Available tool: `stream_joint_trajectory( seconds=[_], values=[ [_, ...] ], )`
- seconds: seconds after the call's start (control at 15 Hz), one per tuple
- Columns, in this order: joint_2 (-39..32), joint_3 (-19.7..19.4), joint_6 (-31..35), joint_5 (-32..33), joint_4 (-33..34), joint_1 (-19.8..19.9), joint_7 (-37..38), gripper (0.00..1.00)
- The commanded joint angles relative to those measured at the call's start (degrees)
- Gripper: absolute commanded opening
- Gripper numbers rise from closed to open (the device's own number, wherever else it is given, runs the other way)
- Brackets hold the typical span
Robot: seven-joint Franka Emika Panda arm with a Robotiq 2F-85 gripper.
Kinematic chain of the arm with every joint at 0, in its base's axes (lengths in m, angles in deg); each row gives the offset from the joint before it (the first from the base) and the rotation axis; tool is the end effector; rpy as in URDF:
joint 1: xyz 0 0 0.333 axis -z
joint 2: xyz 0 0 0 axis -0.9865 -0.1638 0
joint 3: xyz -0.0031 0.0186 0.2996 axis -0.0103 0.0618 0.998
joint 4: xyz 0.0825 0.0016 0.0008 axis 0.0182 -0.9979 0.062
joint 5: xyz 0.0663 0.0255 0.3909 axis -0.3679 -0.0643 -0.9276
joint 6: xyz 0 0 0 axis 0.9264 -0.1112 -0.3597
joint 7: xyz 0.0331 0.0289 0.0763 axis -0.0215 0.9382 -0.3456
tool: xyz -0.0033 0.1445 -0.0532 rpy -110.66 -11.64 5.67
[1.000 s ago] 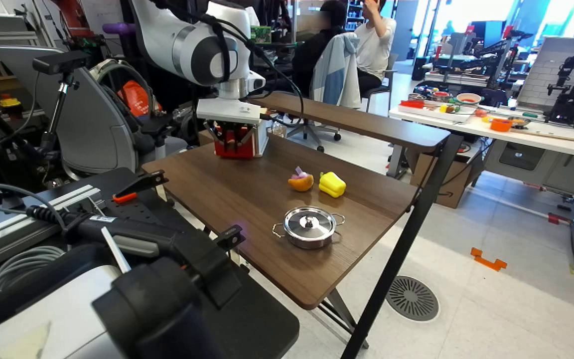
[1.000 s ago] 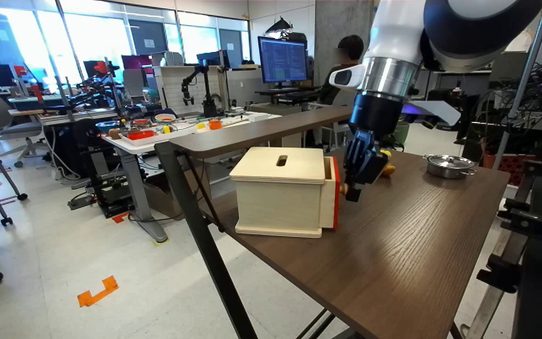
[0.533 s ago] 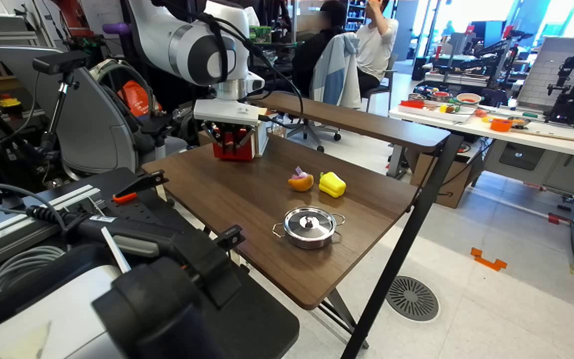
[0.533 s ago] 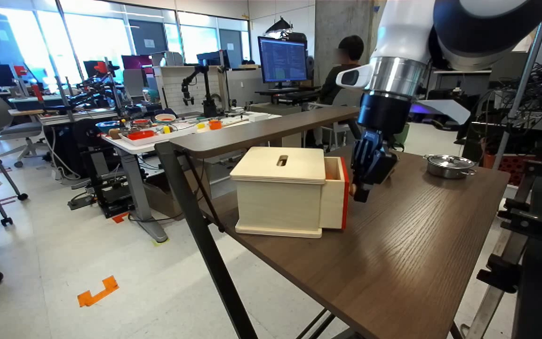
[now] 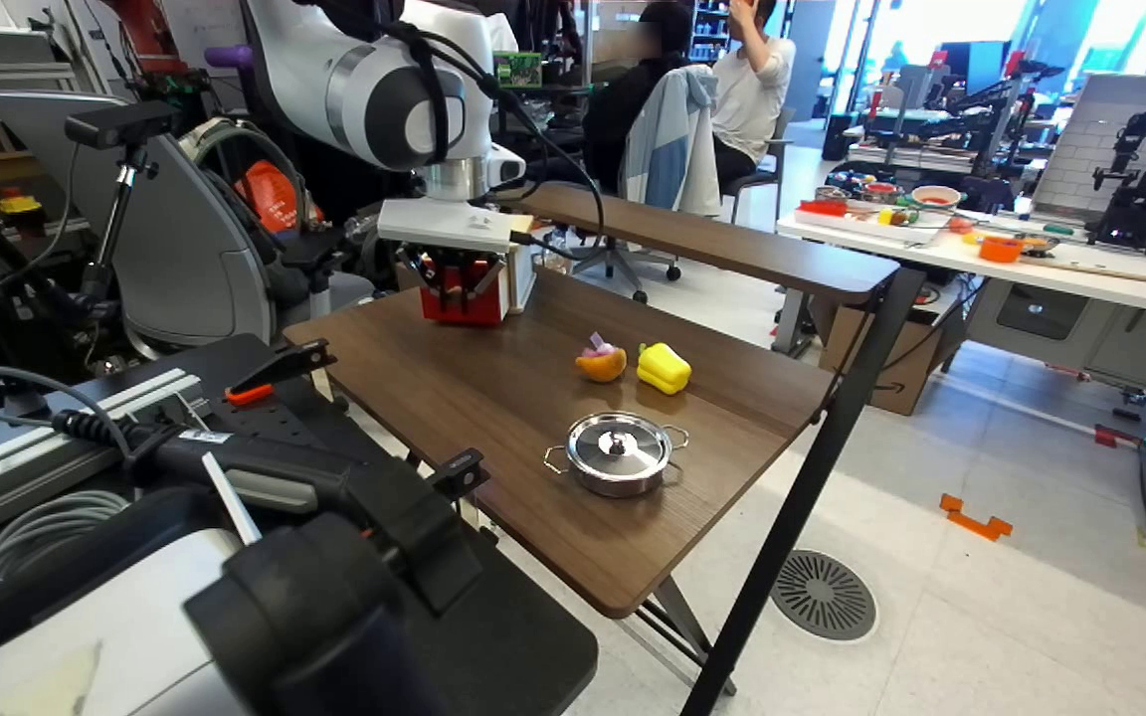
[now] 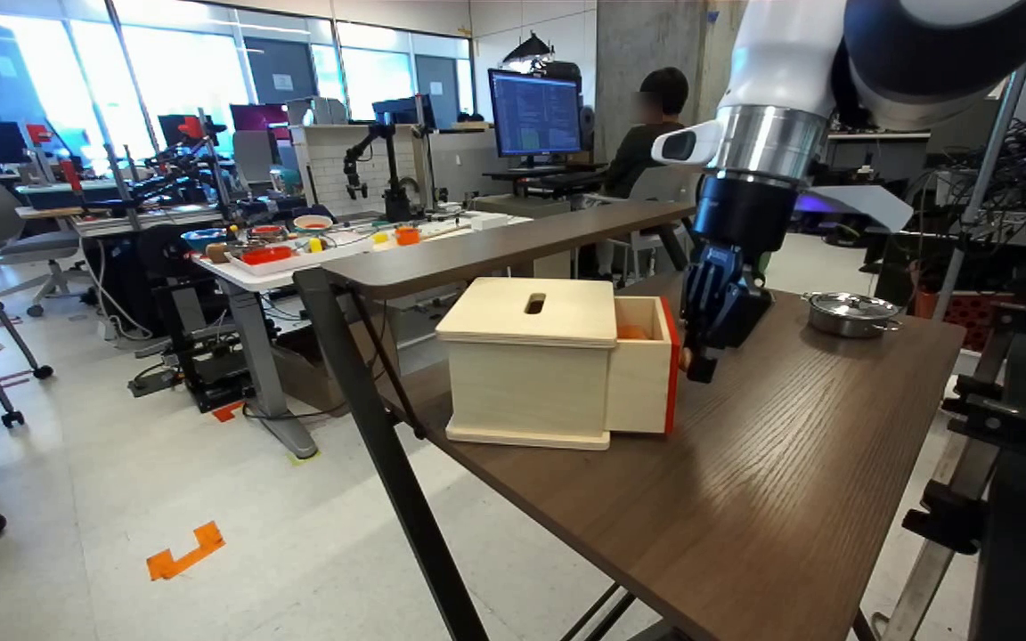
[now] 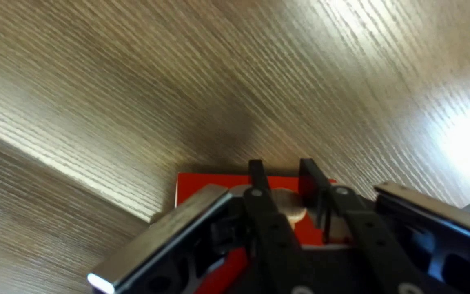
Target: Open the drawer and pick up the plush toy and place it in the open drawer
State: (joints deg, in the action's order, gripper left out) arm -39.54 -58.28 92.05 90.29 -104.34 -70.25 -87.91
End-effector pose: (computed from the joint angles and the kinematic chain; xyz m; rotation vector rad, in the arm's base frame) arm 0.5311 0.1543 0.0650 -2.7124 -1.1835 -0.2397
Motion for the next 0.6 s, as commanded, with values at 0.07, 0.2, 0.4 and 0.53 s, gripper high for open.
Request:
stream_joint_trajectory(
  seconds=[0.07, 0.2, 0.4, 0.53],
  values=[
    [4.4, 1.1, -1.0, -1.3, -6.6, 1.2, 1.3, 0.06],
    [4.8, 1.1, -1.0, -1.4, -7.1, 1.4, 1.6, 0.06],
    [5.5, 1.0, -1.1, -1.3, -7.9, 1.4, 2.0, 0.06],
    [5.3, 1.3, -1.4, -1.6, -7.8, 1.9, 2.0, 0.06]
  ],
)
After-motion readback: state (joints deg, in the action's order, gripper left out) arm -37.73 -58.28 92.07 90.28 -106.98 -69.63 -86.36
